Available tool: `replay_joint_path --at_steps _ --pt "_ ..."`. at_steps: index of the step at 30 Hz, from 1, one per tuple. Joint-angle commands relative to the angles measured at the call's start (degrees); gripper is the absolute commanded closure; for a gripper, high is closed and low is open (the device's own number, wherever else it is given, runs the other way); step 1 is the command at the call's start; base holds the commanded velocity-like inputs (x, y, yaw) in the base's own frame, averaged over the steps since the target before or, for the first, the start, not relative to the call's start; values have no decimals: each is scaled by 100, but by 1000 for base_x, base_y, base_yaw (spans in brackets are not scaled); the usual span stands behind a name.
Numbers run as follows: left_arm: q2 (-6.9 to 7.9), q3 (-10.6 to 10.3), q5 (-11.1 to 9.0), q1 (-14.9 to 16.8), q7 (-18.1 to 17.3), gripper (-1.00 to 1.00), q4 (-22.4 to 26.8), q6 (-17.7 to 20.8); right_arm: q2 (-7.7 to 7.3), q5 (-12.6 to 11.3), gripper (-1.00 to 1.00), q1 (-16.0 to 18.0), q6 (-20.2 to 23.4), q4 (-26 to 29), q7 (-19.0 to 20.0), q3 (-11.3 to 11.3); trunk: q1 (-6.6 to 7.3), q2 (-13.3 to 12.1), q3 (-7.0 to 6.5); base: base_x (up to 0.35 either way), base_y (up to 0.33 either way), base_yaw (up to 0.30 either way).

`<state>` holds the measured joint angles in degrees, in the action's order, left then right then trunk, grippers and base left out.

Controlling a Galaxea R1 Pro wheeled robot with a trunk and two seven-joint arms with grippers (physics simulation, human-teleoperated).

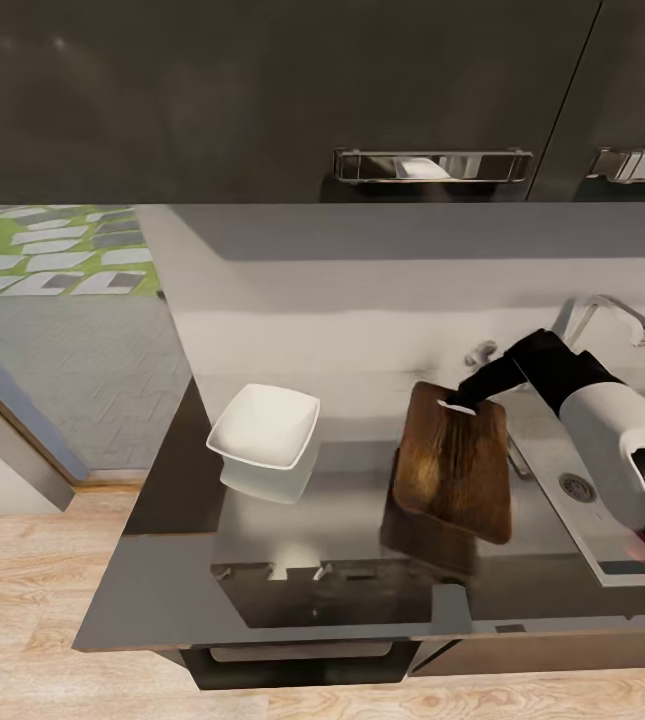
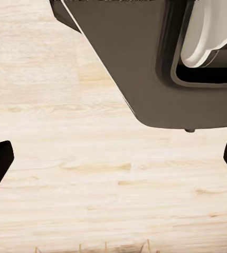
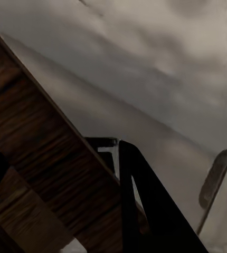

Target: In the kitchen, take the Vidalia onion out of the sink, dice it on the chopping board with the paring knife, put the diced onion into the bowl on the countertop, then place both the paring knife and the chopping board into the sink.

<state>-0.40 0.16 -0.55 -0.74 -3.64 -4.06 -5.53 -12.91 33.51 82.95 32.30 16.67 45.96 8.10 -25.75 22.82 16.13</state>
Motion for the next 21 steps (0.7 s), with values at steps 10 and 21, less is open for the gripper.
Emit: replay_joint_path --at_steps 10,21 --pt "0 10 -2 4 -13 -100 8 -45 6 8 100 2 614 12 -1678 -1129 -3 10 9 0 0 0" --pt "5 19 2 4 -14 -100 93 -60 47 -1 100 2 1166 11 -3343 -2093 -3 10 9 0 0 0"
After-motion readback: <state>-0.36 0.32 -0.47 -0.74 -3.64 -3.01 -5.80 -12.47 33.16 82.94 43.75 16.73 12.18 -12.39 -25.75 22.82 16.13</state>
